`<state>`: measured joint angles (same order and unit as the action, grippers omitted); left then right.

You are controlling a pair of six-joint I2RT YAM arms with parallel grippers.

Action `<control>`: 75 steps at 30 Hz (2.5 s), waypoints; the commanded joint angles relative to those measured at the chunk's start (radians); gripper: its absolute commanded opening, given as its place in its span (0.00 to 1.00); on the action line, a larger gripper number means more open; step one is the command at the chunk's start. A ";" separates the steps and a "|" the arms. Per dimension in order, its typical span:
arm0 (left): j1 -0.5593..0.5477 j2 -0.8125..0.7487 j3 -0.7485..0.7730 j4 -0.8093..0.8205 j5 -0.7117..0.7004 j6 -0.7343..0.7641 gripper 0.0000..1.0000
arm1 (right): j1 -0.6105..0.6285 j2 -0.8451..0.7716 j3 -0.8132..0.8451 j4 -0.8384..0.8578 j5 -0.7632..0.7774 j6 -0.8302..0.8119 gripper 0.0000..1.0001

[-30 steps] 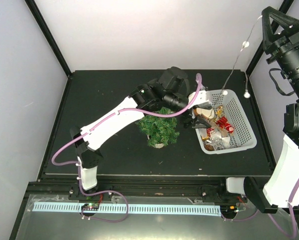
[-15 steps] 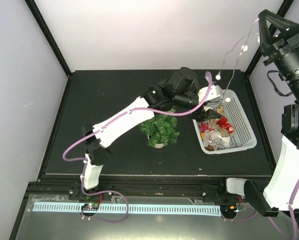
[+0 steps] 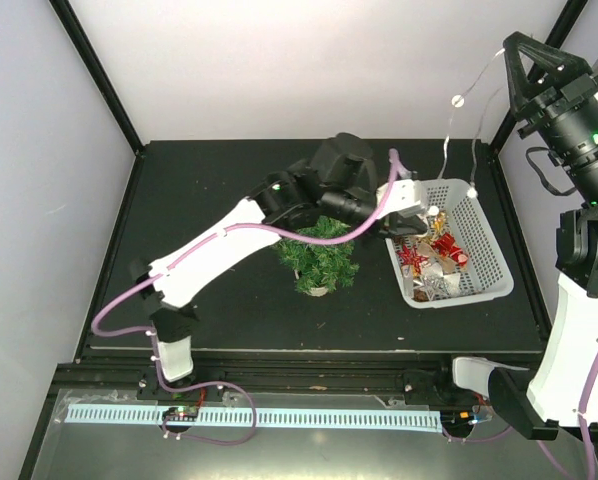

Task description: Decorate the small christmas tree

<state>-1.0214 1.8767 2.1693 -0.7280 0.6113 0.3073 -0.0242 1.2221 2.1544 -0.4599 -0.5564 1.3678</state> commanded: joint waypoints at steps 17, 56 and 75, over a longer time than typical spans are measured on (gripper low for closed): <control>0.002 -0.462 -0.328 -0.125 -0.045 0.084 0.02 | -0.005 -0.077 -0.229 0.111 -0.201 -0.017 0.01; 0.178 -0.751 -0.862 0.045 -0.237 0.109 0.01 | 0.082 -0.021 -0.362 0.107 -0.193 -0.137 0.01; 0.202 -0.843 -0.970 -0.005 -0.136 0.163 0.02 | 0.153 0.090 -0.202 0.050 -0.215 -0.191 0.01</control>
<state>-0.8238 1.0538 1.2179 -0.6788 0.4221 0.4515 0.1261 1.2930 1.8801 -0.4248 -0.7799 1.2057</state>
